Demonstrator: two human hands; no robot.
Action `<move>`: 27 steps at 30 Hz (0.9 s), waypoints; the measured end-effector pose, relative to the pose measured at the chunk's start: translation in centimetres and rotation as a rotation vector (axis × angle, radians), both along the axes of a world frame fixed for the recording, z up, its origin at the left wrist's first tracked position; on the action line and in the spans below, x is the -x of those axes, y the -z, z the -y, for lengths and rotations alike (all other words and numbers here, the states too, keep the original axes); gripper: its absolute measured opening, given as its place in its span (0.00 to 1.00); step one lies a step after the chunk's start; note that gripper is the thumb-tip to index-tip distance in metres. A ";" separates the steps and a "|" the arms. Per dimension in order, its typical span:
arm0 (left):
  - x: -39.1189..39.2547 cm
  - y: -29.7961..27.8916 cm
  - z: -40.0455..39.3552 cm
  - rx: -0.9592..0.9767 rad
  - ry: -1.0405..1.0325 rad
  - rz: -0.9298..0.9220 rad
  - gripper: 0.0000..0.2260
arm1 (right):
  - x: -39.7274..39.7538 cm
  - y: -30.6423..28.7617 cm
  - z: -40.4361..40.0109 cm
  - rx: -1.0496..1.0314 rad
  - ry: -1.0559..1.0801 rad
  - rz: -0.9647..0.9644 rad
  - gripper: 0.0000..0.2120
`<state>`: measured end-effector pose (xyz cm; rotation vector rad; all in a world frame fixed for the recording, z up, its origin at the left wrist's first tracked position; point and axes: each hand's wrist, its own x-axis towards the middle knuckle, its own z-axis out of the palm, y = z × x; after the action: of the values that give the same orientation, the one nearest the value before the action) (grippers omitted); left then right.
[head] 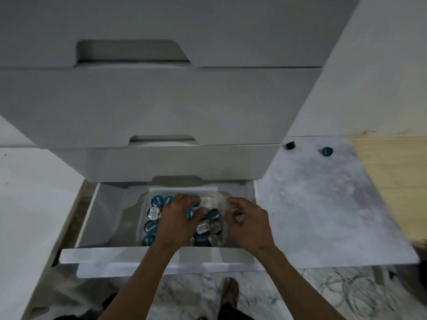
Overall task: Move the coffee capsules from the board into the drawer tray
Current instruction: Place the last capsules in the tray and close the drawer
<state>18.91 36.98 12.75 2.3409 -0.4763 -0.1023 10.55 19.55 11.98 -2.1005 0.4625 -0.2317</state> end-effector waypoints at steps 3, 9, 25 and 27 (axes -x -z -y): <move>1.8 -1.1 2.9 0.089 0.059 0.001 0.09 | 2.3 -1.1 2.3 0.003 0.057 0.048 0.14; 5.0 -3.4 11.6 0.209 0.268 0.009 0.08 | 6.0 -3.6 10.2 0.008 0.238 0.106 0.12; -0.2 3.2 38.7 0.119 0.062 -0.133 0.11 | 0.2 1.1 40.1 0.089 0.263 -0.080 0.12; -2.0 4.2 40.8 0.099 -0.028 -0.151 0.13 | -1.9 2.5 42.4 0.152 0.211 -0.135 0.14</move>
<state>20.88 -3.79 8.56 2.2228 -0.3653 -0.2347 12.42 -22.81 9.46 -2.2241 0.7703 -0.2551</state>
